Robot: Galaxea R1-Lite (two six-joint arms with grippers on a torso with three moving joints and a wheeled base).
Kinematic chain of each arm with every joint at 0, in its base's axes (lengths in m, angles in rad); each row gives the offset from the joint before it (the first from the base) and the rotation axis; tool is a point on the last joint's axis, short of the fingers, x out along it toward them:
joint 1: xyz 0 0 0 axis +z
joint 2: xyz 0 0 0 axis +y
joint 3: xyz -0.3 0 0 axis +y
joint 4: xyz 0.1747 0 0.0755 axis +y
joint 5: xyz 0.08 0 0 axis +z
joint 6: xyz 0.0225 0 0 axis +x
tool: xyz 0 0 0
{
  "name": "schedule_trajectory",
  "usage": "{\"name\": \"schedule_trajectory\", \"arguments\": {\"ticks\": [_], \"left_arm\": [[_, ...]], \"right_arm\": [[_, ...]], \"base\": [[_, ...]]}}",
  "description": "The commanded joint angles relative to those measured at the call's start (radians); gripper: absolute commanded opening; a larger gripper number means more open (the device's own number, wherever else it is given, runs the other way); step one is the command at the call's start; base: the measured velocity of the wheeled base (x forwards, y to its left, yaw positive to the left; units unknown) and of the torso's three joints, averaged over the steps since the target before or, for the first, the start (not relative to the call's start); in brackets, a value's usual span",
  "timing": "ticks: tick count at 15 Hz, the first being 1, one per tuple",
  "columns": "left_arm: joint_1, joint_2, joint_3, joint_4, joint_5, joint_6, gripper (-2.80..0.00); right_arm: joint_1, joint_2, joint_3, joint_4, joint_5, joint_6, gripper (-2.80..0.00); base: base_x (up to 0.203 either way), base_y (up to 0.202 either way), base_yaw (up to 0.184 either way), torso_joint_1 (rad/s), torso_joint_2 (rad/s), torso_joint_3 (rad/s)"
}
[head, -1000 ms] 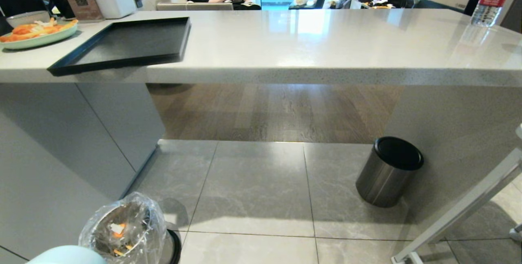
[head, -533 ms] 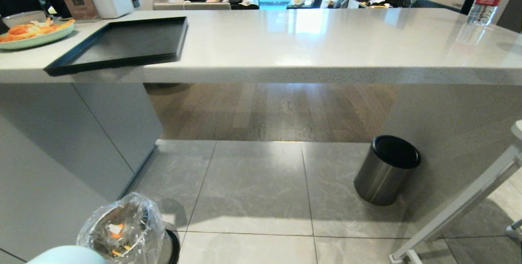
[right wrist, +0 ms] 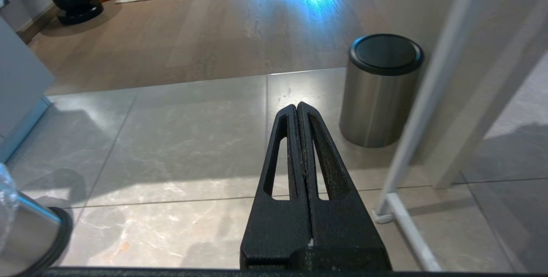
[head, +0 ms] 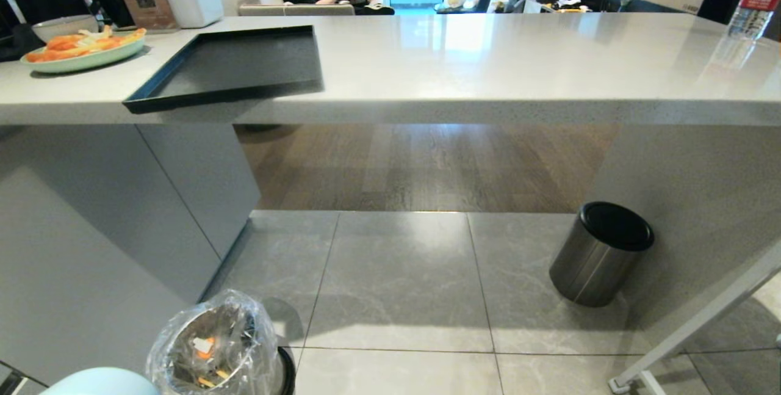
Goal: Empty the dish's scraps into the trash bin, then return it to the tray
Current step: Put the bowl back to the table
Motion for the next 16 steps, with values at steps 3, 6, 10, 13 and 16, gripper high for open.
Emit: {"name": "schedule_trajectory", "arguments": {"ticks": [3,6,10,13,16], "left_arm": [[0.0,0.0,0.0,0.0,0.0,-0.001,-2.8],[0.0,0.0,0.0,0.0,0.0,-0.001,-2.8],[0.0,0.0,0.0,0.0,0.0,-0.001,-2.8],[0.0,0.0,0.0,0.0,0.0,-0.001,-2.8],[0.0,0.0,0.0,0.0,0.001,-0.001,-2.8]], "right_arm": [[0.0,0.0,0.0,-0.001,0.0,0.001,-2.8],[0.0,0.0,0.0,-0.001,0.0,0.001,-2.8],[0.0,0.0,0.0,-0.001,0.0,0.001,-2.8],[0.0,0.0,0.0,-0.001,0.0,0.001,-2.8],[0.0,0.0,0.0,-0.001,0.0,0.001,-2.8]], "base": [[0.0,0.172,-0.001,0.002,0.0,0.002],[0.0,0.029,0.0,0.001,0.0,0.003],[0.0,0.0,0.0,0.0,0.0,0.0],[0.0,0.0,0.0,0.0,0.0,0.0],[0.0,0.0,0.0,0.0,0.0,0.0]]}}
